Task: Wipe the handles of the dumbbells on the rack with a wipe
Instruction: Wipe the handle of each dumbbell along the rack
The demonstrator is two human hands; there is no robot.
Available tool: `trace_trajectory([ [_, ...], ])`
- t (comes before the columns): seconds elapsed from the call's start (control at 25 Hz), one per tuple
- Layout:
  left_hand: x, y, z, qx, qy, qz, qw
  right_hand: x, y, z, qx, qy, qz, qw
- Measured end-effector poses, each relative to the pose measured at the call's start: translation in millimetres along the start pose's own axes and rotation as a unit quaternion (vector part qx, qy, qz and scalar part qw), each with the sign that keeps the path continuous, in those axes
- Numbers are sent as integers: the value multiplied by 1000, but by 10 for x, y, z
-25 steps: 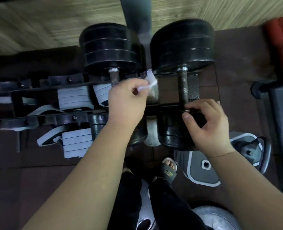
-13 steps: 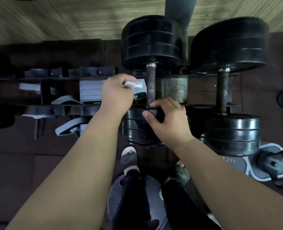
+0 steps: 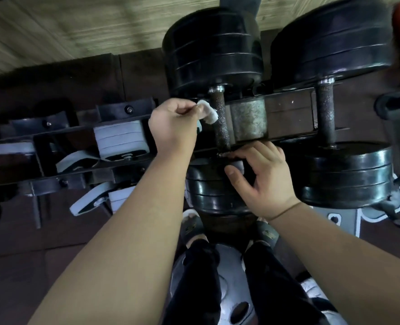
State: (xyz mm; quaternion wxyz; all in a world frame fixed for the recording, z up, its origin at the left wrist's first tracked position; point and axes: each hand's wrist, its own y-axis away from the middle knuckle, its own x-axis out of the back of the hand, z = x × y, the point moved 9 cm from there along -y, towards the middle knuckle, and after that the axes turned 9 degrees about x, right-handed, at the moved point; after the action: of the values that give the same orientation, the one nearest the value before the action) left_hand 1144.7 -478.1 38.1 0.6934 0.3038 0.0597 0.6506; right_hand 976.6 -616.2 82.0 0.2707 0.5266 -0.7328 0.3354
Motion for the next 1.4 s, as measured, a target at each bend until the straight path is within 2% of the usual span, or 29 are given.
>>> trace_trajectory([
  [0.2,-256,61,22,-49,-8,-105,993,13,5,7,-8,-11,17,1000],
  [0.44,-262,-135,-72,-69,-62,-77,993,3,30,12,-15,-21,34,999],
  [0.64,-261,-65,144,-197,-108,-36,974,12,58,32,-17,-24,50,998],
  [0.72,-278,18,52,-183,-130,-98,970,-1,47,39,-21,-28,45,998],
  [0.8,-285,148,-83,-128,-146,-179,965,3,56,45,-26,-30,50,998],
  [0.88,-304,165,-113,-110,-156,-215,958,10,66,50,-29,-30,56,998],
  [1.08,-237,-123,207,-141,-60,-105,983,3,55,24,-29,-24,48,998],
  [1.16,-258,-50,131,-121,-65,-135,981,6,52,28,-28,-23,45,998],
  [1.24,-287,117,-18,-108,-135,-192,966,13,62,38,-27,-21,48,998],
  [1.32,-294,185,-100,-95,-155,-225,957,19,71,42,-28,-19,50,998],
  [1.4,-294,66,3,-115,-144,-193,964,13,68,37,-29,-21,51,998],
])
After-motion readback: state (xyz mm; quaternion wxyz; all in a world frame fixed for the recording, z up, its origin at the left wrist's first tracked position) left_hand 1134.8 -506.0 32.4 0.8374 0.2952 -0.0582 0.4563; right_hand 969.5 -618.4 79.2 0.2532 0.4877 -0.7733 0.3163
